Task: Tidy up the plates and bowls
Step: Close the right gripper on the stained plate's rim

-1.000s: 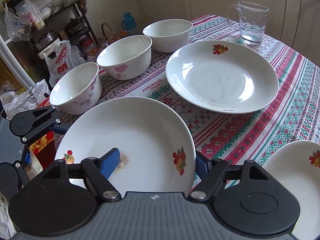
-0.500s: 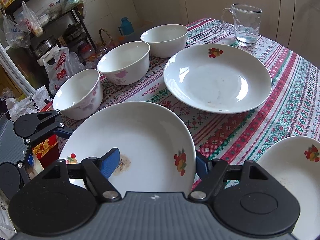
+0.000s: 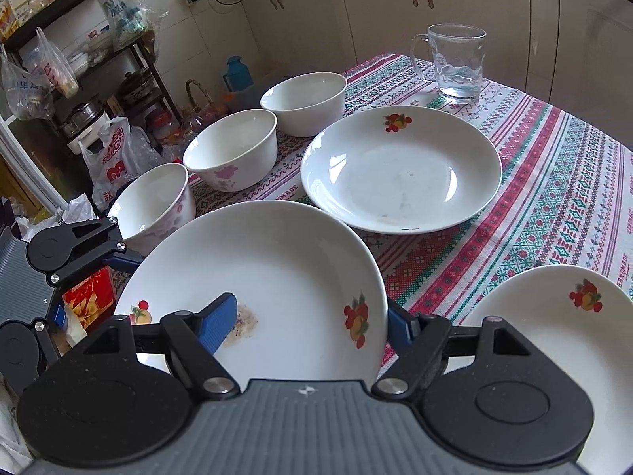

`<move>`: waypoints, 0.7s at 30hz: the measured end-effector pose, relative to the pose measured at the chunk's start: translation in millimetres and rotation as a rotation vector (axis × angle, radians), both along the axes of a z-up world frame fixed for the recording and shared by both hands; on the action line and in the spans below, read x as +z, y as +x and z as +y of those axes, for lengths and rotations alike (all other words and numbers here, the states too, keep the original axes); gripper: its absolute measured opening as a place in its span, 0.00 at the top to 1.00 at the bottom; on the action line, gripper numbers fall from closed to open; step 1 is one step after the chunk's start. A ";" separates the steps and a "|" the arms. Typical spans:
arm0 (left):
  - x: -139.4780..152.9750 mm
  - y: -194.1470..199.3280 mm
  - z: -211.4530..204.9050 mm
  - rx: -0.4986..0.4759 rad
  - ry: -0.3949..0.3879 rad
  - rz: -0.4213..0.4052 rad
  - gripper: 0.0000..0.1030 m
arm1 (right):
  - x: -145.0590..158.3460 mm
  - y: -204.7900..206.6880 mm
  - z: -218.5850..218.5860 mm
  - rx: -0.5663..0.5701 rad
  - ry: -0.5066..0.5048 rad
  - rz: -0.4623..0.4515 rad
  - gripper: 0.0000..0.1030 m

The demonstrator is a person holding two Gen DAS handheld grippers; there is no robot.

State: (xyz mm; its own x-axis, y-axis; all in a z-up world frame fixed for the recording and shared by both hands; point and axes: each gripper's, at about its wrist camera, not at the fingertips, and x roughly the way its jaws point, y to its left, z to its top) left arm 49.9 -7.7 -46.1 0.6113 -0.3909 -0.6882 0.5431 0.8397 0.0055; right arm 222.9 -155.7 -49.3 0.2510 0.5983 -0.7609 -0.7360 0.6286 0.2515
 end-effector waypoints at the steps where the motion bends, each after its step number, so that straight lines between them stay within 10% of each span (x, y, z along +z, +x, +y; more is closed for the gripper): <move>1: 1.0 1.5 -2.0 -0.003 0.002 -0.002 0.01 | 0.6 0.8 -1.9 -0.004 0.004 -0.001 0.20; 21: 15.0 44.0 -49.8 -0.100 0.011 -0.015 0.01 | 18.5 13.0 -62.0 -0.113 0.033 -0.062 0.20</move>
State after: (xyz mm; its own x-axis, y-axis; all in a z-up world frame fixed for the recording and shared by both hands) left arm 93.9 -57.4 -31.0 0.5799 -0.4429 -0.6837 0.6243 0.7809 0.0237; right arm 235.9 -217.6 -30.8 0.3639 0.5879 -0.7225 -0.6756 0.7006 0.2298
